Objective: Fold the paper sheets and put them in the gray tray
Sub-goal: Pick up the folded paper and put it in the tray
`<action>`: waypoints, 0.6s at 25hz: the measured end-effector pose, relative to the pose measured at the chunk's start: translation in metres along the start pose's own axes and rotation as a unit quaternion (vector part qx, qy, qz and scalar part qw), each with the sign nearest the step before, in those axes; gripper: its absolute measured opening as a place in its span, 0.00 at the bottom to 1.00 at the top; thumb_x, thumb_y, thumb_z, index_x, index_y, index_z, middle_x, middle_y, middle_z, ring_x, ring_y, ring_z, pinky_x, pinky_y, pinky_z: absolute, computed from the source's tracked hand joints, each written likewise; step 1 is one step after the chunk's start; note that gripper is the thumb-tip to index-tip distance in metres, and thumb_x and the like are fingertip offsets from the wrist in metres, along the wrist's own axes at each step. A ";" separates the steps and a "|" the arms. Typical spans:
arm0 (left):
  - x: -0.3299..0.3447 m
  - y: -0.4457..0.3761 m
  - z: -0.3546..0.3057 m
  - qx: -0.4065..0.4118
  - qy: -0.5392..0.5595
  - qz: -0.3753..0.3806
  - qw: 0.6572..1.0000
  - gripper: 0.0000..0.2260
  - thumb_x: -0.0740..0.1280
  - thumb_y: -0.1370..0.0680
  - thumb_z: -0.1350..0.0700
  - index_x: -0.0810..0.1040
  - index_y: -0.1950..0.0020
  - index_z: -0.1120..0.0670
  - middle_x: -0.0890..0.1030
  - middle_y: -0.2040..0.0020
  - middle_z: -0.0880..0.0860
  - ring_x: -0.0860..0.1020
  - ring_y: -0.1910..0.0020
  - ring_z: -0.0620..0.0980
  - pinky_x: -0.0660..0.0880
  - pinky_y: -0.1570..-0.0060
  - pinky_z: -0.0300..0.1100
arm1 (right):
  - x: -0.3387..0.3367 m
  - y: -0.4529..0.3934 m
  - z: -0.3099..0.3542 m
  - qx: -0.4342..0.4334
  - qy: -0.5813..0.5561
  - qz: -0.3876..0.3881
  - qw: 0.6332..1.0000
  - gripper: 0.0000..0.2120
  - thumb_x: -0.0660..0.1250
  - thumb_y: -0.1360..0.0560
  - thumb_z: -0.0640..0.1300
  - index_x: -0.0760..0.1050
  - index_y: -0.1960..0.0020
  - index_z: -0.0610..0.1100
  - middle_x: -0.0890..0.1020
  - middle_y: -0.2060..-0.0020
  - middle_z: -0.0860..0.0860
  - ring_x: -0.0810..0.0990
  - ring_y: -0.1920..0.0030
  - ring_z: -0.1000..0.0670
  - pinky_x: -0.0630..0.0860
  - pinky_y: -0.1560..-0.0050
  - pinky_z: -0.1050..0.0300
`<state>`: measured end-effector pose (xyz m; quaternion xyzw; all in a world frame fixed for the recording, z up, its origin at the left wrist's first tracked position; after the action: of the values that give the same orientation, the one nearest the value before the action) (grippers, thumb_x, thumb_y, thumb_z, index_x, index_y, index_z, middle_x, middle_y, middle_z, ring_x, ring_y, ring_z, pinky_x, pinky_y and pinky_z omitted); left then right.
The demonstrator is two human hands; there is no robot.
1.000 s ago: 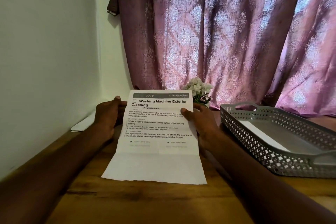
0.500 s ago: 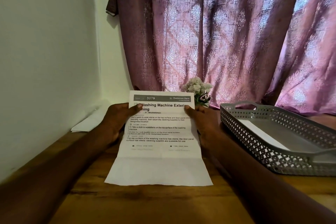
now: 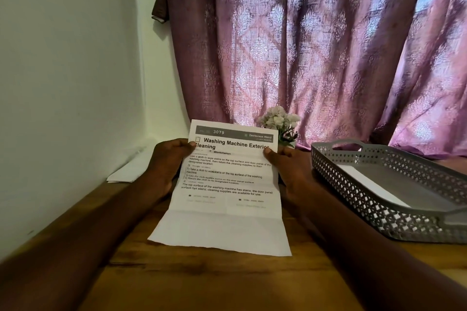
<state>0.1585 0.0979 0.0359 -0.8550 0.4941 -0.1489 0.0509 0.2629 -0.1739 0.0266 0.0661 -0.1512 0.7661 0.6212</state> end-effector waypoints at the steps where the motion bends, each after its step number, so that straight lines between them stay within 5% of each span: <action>1: 0.000 0.000 0.000 -0.001 0.001 0.000 1.000 0.08 0.68 0.20 0.59 0.85 0.46 0.58 0.87 0.47 0.62 0.85 0.47 0.67 0.78 0.40 0.67 | -0.002 -0.002 0.001 -0.005 0.011 -0.006 1.000 0.09 0.73 0.23 0.37 0.81 0.45 0.34 0.86 0.48 0.37 0.85 0.46 0.34 0.80 0.43 0.30; 5: 0.006 0.004 0.000 -0.027 0.016 0.029 0.999 0.15 0.72 0.24 0.47 0.87 0.46 0.56 0.86 0.45 0.63 0.85 0.50 0.64 0.80 0.42 0.63 | -0.003 -0.006 0.001 -0.015 0.046 -0.006 0.999 0.04 0.70 0.20 0.37 0.82 0.47 0.41 0.87 0.49 0.41 0.86 0.47 0.37 0.81 0.43 0.34; 7: 0.007 0.002 -0.003 0.005 -0.008 0.035 0.999 0.10 0.71 0.21 0.55 0.84 0.43 0.59 0.86 0.44 0.64 0.86 0.50 0.64 0.83 0.46 0.61 | -0.002 -0.006 0.001 -0.020 0.049 0.000 0.999 0.05 0.69 0.20 0.36 0.82 0.49 0.44 0.87 0.48 0.42 0.86 0.47 0.38 0.81 0.42 0.35; 10: 0.000 -0.001 0.002 -0.009 0.002 0.013 1.000 0.13 0.62 0.22 0.62 0.84 0.44 0.59 0.86 0.44 0.64 0.83 0.45 0.68 0.78 0.39 0.66 | 0.001 -0.006 0.003 -0.028 0.044 0.005 0.999 0.12 0.66 0.20 0.32 0.81 0.50 0.48 0.87 0.47 0.43 0.85 0.45 0.39 0.80 0.41 0.35; 15: -0.001 0.001 0.006 -0.058 0.013 0.010 0.998 0.17 0.65 0.22 0.42 0.86 0.44 0.52 0.87 0.47 0.60 0.84 0.52 0.61 0.80 0.50 0.55 | 0.000 -0.006 0.002 -0.014 0.008 0.004 1.000 0.19 0.64 0.22 0.28 0.84 0.58 0.48 0.87 0.53 0.38 0.86 0.49 0.33 0.81 0.47 0.28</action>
<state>0.1593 0.0976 0.0294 -0.8499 0.5106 -0.1304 -0.0034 0.2685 -0.1732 0.0292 0.0511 -0.1570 0.7671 0.6199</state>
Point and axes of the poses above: each hand's wrist, its own y-axis away from the middle knuckle, its own x-axis out of the palm, z = x × y, the point moved 9 cm from there along -y, towards the middle knuckle
